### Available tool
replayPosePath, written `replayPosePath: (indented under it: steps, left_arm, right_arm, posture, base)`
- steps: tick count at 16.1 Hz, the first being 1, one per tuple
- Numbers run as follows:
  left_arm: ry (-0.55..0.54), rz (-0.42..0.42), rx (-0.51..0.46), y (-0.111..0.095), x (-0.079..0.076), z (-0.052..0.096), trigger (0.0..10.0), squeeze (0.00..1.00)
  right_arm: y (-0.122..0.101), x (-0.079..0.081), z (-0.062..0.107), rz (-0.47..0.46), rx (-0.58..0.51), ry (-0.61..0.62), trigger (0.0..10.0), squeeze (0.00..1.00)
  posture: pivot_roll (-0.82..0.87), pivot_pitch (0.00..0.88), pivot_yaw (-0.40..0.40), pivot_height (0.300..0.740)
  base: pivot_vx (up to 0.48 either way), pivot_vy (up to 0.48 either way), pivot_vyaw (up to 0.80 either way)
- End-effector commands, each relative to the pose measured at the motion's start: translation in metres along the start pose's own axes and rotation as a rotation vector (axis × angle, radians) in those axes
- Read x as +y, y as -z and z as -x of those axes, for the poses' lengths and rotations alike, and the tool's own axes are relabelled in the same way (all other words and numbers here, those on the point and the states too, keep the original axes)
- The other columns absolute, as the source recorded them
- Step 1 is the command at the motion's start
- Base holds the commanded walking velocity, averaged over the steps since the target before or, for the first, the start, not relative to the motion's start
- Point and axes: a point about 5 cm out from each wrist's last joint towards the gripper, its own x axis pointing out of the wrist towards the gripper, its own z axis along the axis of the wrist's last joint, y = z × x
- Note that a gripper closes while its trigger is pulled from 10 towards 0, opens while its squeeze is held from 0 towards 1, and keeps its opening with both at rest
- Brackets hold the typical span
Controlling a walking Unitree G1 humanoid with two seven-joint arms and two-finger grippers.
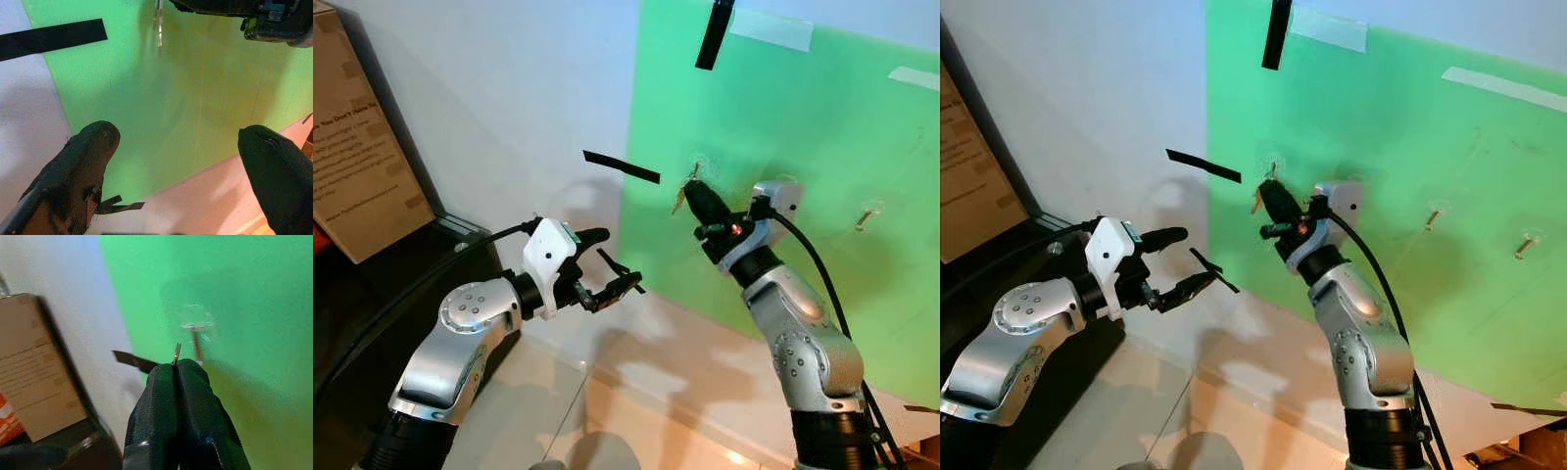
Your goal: Hang keys on a hook
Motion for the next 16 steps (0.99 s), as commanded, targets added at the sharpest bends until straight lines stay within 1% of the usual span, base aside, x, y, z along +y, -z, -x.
replayPosePath:
  steps: [1, 4, 6, 9, 10, 12, 13, 14, 16]
  left_arm:
    - [0.009, -0.003, 0.001, -0.001, -0.001, 0.001, 10.0, 0.00]
    - [0.013, -0.001, 0.002, -0.001, -0.001, 0.000, 10.0, 0.00]
    - [0.010, 0.000, 0.002, -0.002, -0.001, 0.000, 10.0, 0.00]
    - [0.009, 0.001, 0.002, -0.002, -0.002, 0.000, 10.0, 0.00]
    - [0.008, 0.002, 0.001, -0.002, -0.001, 0.000, 10.0, 0.00]
    - [0.004, 0.002, -0.001, -0.002, -0.001, 0.000, 10.0, 0.00]
    - [0.002, 0.003, -0.002, -0.002, -0.001, 0.000, 10.0, 0.00]
    - [-0.004, 0.006, -0.008, -0.002, -0.001, 0.000, 10.0, 0.00]
    - [-0.021, 0.019, -0.027, -0.003, 0.000, 0.000, 10.0, 0.00]
  right_arm:
    - [-0.003, -0.007, -0.001, 0.000, -0.010, 0.048, 10.0, 0.00]
    - [0.005, -0.014, -0.003, -0.002, 0.047, 0.098, 10.0, 0.00]
    - [0.012, -0.018, -0.002, -0.030, 0.085, 0.141, 10.0, 0.00]
    - [0.016, -0.024, 0.000, -0.071, 0.103, 0.179, 10.0, 0.00]
    - [0.018, -0.025, 0.000, -0.074, 0.118, 0.184, 10.0, 0.00]
    - [0.019, -0.027, 0.002, -0.049, 0.128, 0.183, 10.0, 0.00]
    - [0.019, -0.026, 0.004, -0.042, 0.129, 0.175, 10.0, 0.44]
    - [0.019, -0.027, 0.005, -0.034, 0.132, 0.174, 10.0, 1.00]
    - [0.018, -0.027, 0.011, -0.020, 0.126, 0.168, 10.0, 1.00]
  posture:
    - [0.02, 0.000, -0.052, 0.740]
    - [0.02, 0.000, -0.055, 0.740]
    - [0.02, 0.000, -0.055, 0.740]
    - [0.02, 0.000, -0.057, 0.740]
    - [0.02, 0.000, -0.057, 0.740]
    - [0.02, 0.000, -0.057, 0.740]
    - [0.02, 0.000, -0.057, 0.740]
    - [0.02, 0.000, -0.056, 0.740]
    - [0.02, 0.000, -0.056, 0.740]
  base:
    - [0.000, 0.000, 0.00]
    - [0.000, 0.000, 0.00]
    - [0.000, 0.000, 0.00]
    - [0.000, 0.000, 0.00]
    - [0.000, 0.000, 0.00]
    - [0.000, 0.000, 0.00]
    - [0.000, 0.000, 0.00]
    - [0.000, 0.000, 0.00]
    - [0.000, 0.000, 0.00]
